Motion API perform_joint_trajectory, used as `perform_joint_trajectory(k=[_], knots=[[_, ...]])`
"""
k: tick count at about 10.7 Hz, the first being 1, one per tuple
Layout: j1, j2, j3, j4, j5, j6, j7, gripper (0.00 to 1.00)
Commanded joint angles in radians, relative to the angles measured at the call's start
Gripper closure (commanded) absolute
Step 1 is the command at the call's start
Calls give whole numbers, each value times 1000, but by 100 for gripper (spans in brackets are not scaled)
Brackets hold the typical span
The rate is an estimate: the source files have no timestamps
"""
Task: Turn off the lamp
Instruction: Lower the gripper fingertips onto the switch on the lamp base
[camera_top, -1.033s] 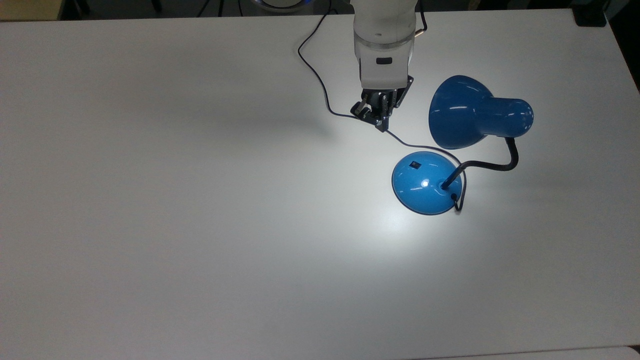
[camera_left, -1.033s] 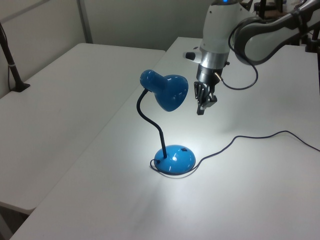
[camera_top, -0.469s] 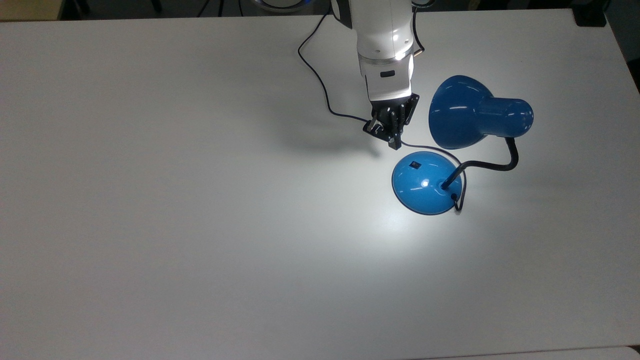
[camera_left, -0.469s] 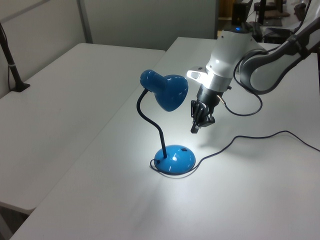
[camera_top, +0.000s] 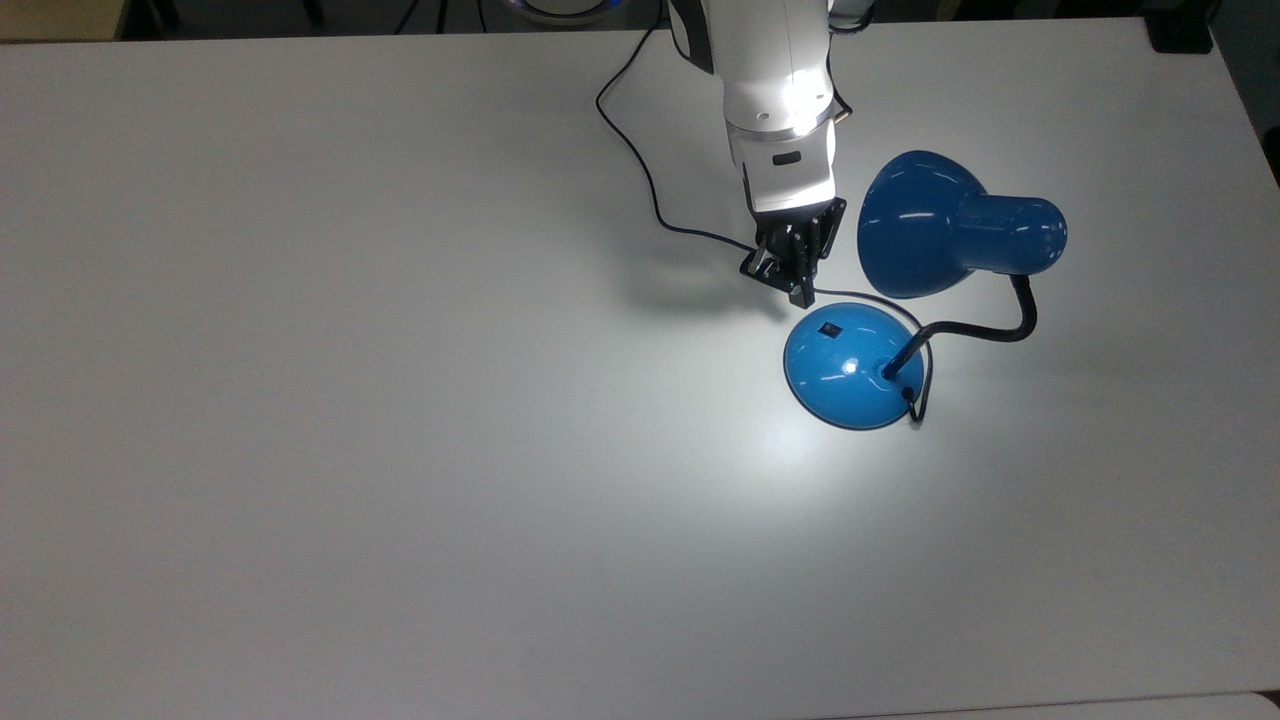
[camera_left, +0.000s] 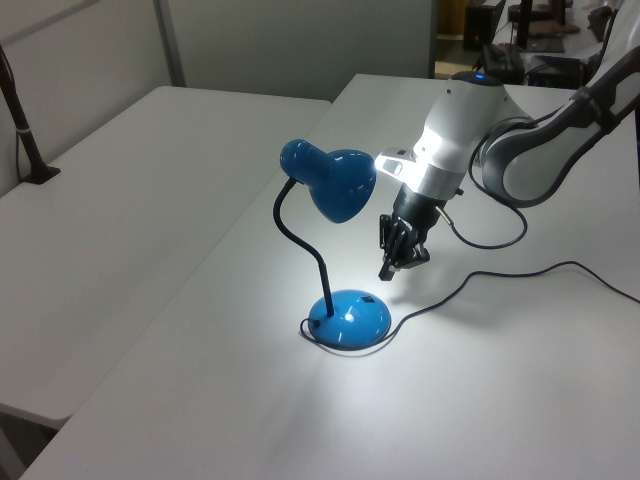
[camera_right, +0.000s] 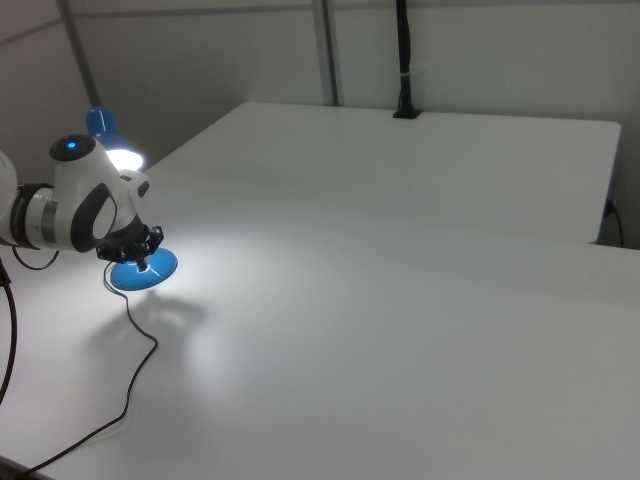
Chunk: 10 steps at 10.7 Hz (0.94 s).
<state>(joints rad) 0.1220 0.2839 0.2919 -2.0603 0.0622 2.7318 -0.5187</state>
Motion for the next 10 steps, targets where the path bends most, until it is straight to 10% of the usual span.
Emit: perform_joint_trajectory(k=[1, 10], knots=[[2, 24, 10, -7, 27, 52, -43, 100], [-16, 70, 43, 11, 16, 120, -47, 100]])
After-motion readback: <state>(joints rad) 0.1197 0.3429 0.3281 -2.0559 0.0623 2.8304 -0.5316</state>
